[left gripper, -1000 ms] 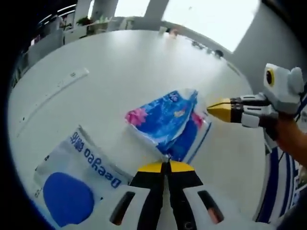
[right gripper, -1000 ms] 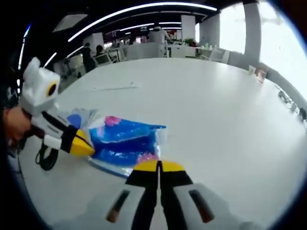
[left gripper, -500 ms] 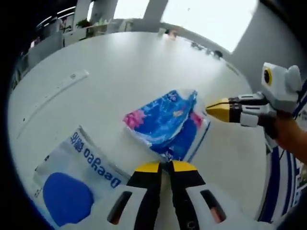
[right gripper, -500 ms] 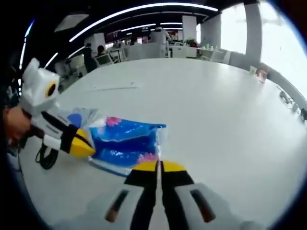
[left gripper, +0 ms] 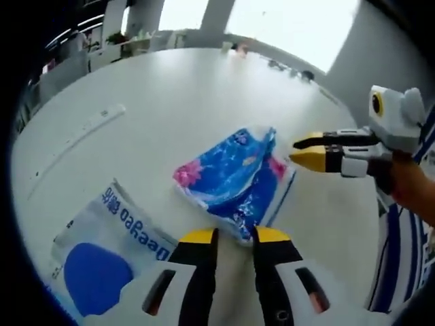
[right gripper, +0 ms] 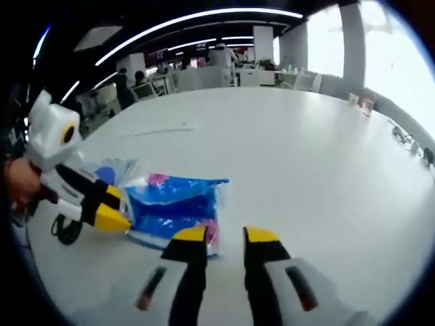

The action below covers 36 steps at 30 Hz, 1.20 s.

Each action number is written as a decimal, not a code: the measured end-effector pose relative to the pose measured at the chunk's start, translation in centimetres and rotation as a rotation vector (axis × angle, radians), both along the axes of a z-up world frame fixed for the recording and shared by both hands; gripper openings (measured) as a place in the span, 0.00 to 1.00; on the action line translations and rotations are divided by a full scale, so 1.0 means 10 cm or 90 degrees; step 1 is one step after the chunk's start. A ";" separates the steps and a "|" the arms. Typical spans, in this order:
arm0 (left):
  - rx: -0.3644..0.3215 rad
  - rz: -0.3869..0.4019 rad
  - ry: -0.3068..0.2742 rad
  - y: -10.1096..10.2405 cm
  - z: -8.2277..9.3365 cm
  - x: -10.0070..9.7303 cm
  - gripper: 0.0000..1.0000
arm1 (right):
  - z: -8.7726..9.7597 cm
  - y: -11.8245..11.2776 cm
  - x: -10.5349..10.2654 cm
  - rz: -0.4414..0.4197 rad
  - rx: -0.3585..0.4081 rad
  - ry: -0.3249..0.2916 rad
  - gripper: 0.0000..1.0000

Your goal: Arrange the tabletop items into an orderly group along one side of the table until the central work area is clear of visible clutter.

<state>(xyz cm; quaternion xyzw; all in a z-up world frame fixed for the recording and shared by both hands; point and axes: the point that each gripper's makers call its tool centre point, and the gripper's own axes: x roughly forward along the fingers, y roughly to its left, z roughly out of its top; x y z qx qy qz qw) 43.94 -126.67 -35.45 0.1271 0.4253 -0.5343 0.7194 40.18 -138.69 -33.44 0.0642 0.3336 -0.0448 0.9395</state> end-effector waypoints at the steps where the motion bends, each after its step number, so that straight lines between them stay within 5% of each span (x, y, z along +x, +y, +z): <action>1: 0.000 0.000 -0.002 0.00 0.01 0.00 0.16 | 0.02 0.00 0.00 -0.001 -0.001 -0.005 0.20; 16: -0.007 -0.010 -0.025 0.04 0.15 0.03 0.20 | 0.26 -0.06 0.03 -0.013 -0.012 -0.038 0.23; 36: -0.062 -0.024 -0.087 0.06 0.61 0.21 0.33 | 0.59 0.05 0.14 0.011 -0.032 -0.076 0.30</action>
